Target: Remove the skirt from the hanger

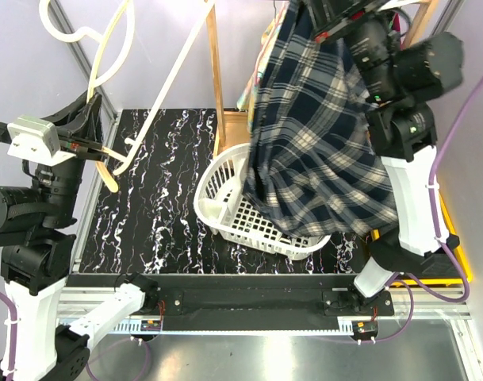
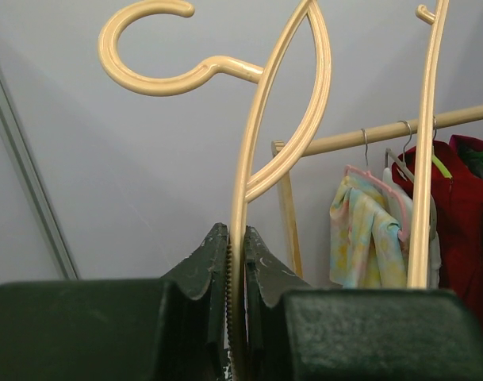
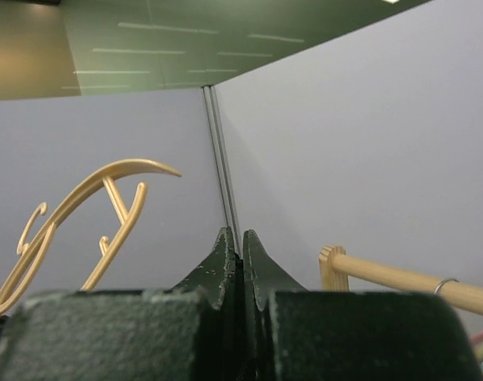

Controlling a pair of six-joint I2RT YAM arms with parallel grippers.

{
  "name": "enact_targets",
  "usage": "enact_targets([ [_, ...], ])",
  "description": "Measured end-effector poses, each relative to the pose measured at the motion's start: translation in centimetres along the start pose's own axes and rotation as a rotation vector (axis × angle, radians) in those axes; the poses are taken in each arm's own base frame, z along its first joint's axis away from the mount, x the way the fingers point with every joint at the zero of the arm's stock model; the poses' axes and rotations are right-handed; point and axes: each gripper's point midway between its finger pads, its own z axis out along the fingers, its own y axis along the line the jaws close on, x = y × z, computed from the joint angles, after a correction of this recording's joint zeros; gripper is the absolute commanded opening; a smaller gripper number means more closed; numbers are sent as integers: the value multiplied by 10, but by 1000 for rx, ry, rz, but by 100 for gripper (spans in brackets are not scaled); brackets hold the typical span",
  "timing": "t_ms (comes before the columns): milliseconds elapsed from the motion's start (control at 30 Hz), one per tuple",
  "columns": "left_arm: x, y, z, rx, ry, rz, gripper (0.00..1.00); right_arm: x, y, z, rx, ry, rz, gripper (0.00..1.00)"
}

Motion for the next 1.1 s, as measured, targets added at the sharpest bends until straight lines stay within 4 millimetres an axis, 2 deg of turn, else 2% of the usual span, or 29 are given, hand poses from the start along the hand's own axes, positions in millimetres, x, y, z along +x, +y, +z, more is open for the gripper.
enact_targets([
  [267,-2,1,-6,-2,-3,2,0,50,3,4,-36,110,56,0],
  [333,-2,1,-8,-2,-4,6,0,73,9,0,-45,162,83,0],
  [433,1,1,-8,-1,0,15,0,119,19,-16,-50,280,128,0],
  [500,5,0,-8,1,9,21,0,157,26,-38,-48,383,158,0],
  [567,9,0,-8,3,17,26,0,186,30,-60,-40,460,177,0],
  [667,13,-1,-7,6,28,30,0,226,32,-110,-11,588,208,0],
  [833,15,-2,-7,7,30,30,0,257,23,-180,68,701,250,0],
  [1000,17,-2,-6,8,36,30,0,274,5,-229,205,750,274,0],
  [1100,29,-5,-3,15,75,29,0,290,-11,-262,344,798,304,0],
])
